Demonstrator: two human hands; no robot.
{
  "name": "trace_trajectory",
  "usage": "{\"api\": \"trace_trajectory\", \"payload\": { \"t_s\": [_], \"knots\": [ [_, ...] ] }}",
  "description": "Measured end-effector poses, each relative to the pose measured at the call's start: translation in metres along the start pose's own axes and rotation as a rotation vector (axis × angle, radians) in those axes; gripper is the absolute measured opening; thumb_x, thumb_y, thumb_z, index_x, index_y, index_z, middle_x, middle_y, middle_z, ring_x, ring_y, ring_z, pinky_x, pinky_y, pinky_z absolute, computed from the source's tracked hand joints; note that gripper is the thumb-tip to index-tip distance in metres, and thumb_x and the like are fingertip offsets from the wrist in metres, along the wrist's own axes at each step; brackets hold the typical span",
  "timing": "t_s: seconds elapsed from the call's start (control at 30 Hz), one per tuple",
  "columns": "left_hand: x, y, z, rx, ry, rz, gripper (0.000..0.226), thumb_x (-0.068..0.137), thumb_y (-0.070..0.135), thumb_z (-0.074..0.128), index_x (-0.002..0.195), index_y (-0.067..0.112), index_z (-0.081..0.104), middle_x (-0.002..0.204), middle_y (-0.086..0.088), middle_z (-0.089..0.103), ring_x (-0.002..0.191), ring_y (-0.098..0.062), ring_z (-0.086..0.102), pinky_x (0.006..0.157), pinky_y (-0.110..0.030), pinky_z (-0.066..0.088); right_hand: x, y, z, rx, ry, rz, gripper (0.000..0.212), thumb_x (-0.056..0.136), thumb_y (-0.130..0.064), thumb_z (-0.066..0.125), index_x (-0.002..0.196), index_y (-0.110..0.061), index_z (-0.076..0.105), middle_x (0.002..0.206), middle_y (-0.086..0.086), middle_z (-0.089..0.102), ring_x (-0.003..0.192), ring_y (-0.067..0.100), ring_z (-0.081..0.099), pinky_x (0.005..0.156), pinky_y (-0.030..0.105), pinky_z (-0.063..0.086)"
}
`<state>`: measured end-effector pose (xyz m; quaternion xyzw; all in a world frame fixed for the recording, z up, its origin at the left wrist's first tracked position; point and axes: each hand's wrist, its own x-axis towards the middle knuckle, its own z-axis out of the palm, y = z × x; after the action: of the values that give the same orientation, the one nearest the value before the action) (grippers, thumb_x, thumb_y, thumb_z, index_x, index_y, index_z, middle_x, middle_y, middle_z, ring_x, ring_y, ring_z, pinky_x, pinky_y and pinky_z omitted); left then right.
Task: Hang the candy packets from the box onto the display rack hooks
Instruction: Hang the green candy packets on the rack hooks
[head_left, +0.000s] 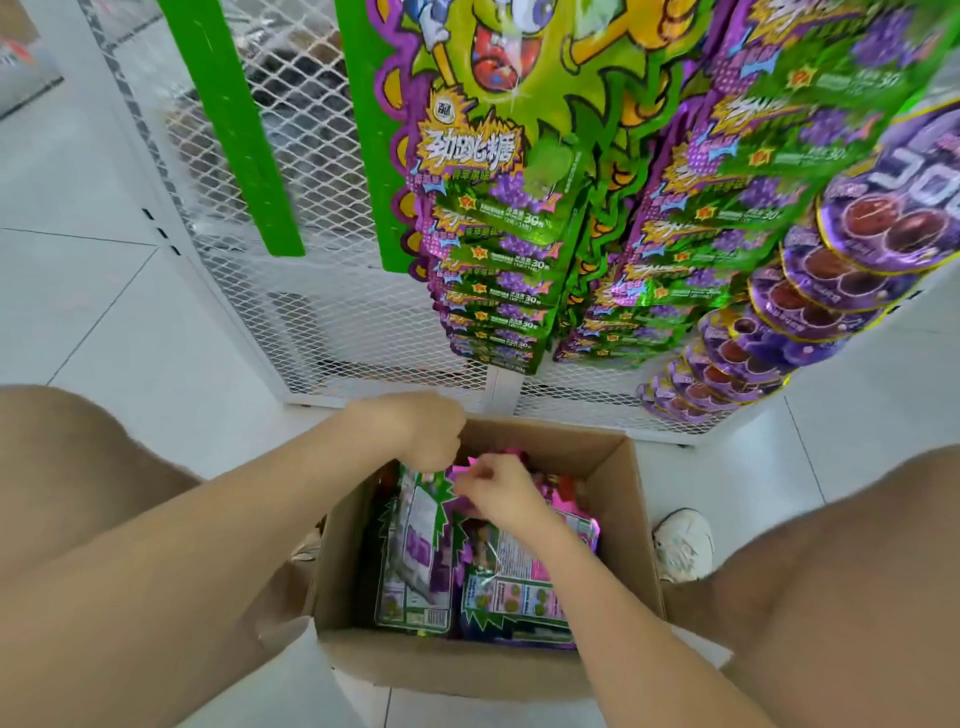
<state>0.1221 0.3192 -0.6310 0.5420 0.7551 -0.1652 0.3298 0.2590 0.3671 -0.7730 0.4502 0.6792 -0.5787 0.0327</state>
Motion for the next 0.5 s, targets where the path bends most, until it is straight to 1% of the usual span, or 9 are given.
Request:
{"api": "trace_trajectory", "payload": {
  "t_s": [0.07,0.1,0.17,0.2,0.27,0.33,0.37,0.43,0.5],
  "knots": [
    [-0.002,-0.001,-0.004,-0.239,0.036,-0.055,0.049,0.112,0.042,0.036,0.085,0.006,0.056,0.080,-0.011,0.063,0.065,-0.026,0.065,0.070,-0.044,0.065,-0.016,-0.026,-0.016,0.264,0.003,-0.015,0.016,0.093,-0.009,0.069,0.079,-0.008,0.064,0.085,0.007,0.063,0.090,0.027,0.070,0.085,0.048,0.064],
    [-0.005,-0.002,-0.006,-0.361,0.055,-0.082,0.056,0.111,0.051,0.035,0.094,0.003,0.057,0.089,-0.016,0.067,0.074,-0.030,0.070,0.070,-0.045,0.066,-0.024,-0.036,-0.024,0.323,-0.003,-0.040,0.015,0.095,-0.004,0.067,0.080,-0.005,0.062,0.086,0.008,0.061,0.087,0.026,0.069,0.082,0.047,0.065],
    [-0.007,-0.004,-0.010,-0.594,0.079,-0.126,0.068,0.105,0.064,0.042,0.118,-0.001,0.058,0.114,-0.020,0.066,0.095,-0.037,0.072,0.077,-0.052,0.066,-0.042,-0.052,-0.034,0.322,-0.018,-0.110,0.014,0.093,0.001,0.067,0.081,-0.004,0.061,0.081,0.009,0.060,0.080,0.024,0.068,0.078,0.043,0.066],
    [-0.006,-0.005,-0.010,-0.703,0.072,-0.134,0.069,0.102,0.065,0.049,0.124,0.001,0.057,0.119,-0.018,0.064,0.097,-0.037,0.073,0.079,-0.053,0.066,-0.050,-0.058,-0.037,0.303,-0.024,-0.144,0.013,0.092,0.002,0.069,0.083,-0.004,0.061,0.079,0.010,0.061,0.076,0.023,0.068,0.074,0.039,0.065],
    [-0.009,-0.006,-0.006,-0.866,0.096,-0.116,0.057,0.097,0.056,0.066,0.113,0.001,0.062,0.102,-0.017,0.067,0.085,-0.031,0.073,0.079,-0.051,0.067,-0.066,-0.068,-0.040,0.219,-0.003,-0.216,0.012,0.091,0.001,0.071,0.084,-0.005,0.063,0.072,0.011,0.064,0.064,0.016,0.067,0.063,0.029,0.061],
    [-0.010,-0.006,-0.003,-0.924,0.168,-0.085,0.032,0.097,0.033,0.073,0.091,0.003,0.066,0.075,-0.014,0.062,0.067,-0.024,0.066,0.075,-0.048,0.067,-0.077,-0.071,-0.041,0.134,0.052,-0.299,0.013,0.091,-0.001,0.073,0.082,-0.004,0.065,0.066,0.006,0.067,0.052,0.008,0.063,0.055,0.019,0.051],
    [-0.011,-0.006,-0.001,-0.929,0.203,-0.084,0.021,0.097,0.022,0.073,0.088,0.003,0.068,0.071,-0.013,0.060,0.064,-0.024,0.063,0.074,-0.047,0.067,-0.082,-0.072,-0.042,0.118,0.071,-0.341,0.012,0.090,-0.003,0.075,0.082,-0.003,0.067,0.066,0.004,0.069,0.051,0.006,0.062,0.055,0.019,0.049],
    [-0.013,-0.006,0.000,-0.921,0.266,-0.072,0.005,0.096,0.007,0.070,0.094,0.004,0.073,0.075,-0.013,0.066,0.067,-0.024,0.065,0.068,-0.041,0.067,-0.092,-0.075,-0.046,0.075,0.053,-0.423,0.011,0.089,-0.014,0.081,0.087,-0.005,0.076,0.074,0.000,0.075,0.063,0.007,0.068,0.065,0.021,0.055],
    [-0.018,-0.007,-0.004,-0.829,0.348,-0.028,0.008,0.096,0.008,0.070,0.100,0.012,0.076,0.087,-0.009,0.072,0.078,-0.024,0.069,0.068,-0.038,0.062,-0.098,-0.079,-0.053,0.019,0.046,-0.475,0.015,0.088,-0.030,0.083,0.090,-0.015,0.082,0.083,-0.005,0.079,0.079,0.006,0.075,0.079,0.025,0.060]
  ]
}}
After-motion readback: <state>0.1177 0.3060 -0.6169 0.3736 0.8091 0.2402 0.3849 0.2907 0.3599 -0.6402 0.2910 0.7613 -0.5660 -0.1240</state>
